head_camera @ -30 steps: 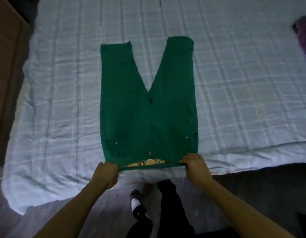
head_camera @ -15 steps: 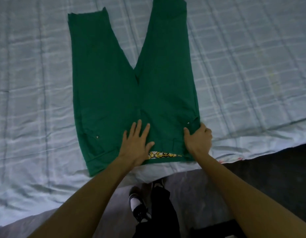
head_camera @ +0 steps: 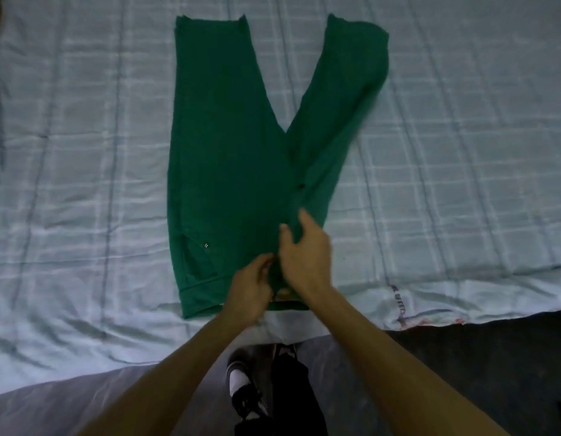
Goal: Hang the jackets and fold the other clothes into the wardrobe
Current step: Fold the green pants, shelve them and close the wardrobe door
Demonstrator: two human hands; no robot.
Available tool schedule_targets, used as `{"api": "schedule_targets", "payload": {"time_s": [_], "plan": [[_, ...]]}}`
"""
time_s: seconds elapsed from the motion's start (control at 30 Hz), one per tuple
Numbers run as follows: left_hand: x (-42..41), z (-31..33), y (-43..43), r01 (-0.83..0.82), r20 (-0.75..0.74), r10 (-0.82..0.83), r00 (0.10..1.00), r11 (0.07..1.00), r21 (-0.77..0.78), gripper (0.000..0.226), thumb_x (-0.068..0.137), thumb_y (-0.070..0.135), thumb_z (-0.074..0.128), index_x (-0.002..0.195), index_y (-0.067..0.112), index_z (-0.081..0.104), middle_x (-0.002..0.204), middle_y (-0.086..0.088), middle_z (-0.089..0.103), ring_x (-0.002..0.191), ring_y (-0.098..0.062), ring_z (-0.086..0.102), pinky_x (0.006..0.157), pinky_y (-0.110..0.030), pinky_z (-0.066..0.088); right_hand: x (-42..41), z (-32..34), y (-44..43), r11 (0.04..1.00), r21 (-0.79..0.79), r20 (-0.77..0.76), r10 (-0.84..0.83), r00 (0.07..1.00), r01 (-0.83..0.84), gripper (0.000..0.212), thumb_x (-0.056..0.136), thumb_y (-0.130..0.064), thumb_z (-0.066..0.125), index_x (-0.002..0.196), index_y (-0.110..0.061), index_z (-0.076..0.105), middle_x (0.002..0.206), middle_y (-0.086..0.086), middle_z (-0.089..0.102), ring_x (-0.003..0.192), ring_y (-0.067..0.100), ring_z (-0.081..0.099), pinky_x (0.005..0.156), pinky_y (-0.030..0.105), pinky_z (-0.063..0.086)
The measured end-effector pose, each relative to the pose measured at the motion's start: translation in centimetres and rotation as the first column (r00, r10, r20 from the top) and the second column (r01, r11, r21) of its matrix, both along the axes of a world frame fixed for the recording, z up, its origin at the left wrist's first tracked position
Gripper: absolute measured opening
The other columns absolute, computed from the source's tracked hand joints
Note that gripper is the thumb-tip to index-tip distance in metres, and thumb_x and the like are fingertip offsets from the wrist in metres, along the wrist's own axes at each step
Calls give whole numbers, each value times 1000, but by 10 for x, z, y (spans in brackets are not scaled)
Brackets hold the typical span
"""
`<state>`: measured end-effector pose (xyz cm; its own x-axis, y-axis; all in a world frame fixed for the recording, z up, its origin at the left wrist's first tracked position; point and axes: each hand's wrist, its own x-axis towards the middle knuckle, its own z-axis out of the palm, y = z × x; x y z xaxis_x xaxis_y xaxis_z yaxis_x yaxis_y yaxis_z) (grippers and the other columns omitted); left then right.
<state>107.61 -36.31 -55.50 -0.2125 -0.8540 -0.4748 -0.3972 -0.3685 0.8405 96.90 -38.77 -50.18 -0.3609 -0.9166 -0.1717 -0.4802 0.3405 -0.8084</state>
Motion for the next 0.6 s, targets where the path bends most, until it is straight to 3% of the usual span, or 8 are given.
{"api": "schedule_targets", "payload": {"time_s": [0.07,0.1,0.17,0.2,0.3,0.4,0.5,0.6], "plan": [[22,13,-1,-393,-198,479,855,848,355,25,100,6,36,99,7,61,85,-4,66,67,-13,64,57,-18,52,54,5,-11,927,129,-122,366,923,-351,40,90,-18,54,129,-20,51,108,10,68,94,28,62,81,36,52],[39,15,0,-484,-228,639,735,730,483,28,102,16,33,102,10,60,84,-5,65,67,-13,64,58,-24,53,77,6,-13,838,235,-155,532,832,-492,45,91,-24,53,135,-20,46,112,13,66,98,31,61,83,38,51],[77,11,5,-545,-278,796,538,580,605,36,103,31,25,117,15,55,100,-5,64,82,-16,63,70,-31,53,111,3,-9,684,383,-108,701,705,-621,50,94,-41,48,137,-18,43,121,13,61,108,31,57,88,38,46],[94,10,7,-528,-309,802,512,577,623,40,103,36,25,119,17,55,111,-6,65,91,-18,64,76,-33,54,119,-2,-4,663,407,-68,708,703,-629,53,94,-49,45,136,-17,45,122,11,61,111,30,56,91,38,45],[117,7,12,-502,-221,715,663,644,577,42,98,48,38,113,19,63,108,-8,70,98,-24,67,87,-45,52,116,-19,11,791,302,-96,581,808,-533,44,94,-46,45,125,-19,58,113,6,67,105,25,60,88,36,49],[110,3,15,-535,57,537,842,814,225,18,90,23,59,107,16,61,104,-5,69,92,-23,66,82,-38,54,91,-40,16,866,182,-265,500,825,-466,30,91,-29,53,114,-14,65,109,10,64,101,28,57,86,37,49],[100,-2,21,-551,208,548,810,833,-46,36,85,12,61,118,17,48,102,3,60,94,-21,61,77,-33,50,66,-60,10,855,136,-441,505,742,-501,36,85,-24,60,117,-8,62,116,20,57,110,37,51,92,47,46],[103,-5,25,-416,316,489,813,868,-271,59,78,7,64,130,20,39,115,-3,54,102,-21,53,83,-40,49,57,-72,9,775,328,-445,632,635,-540,55,91,-41,47,139,-13,45,143,23,39,136,39,30,109,48,27]]}}
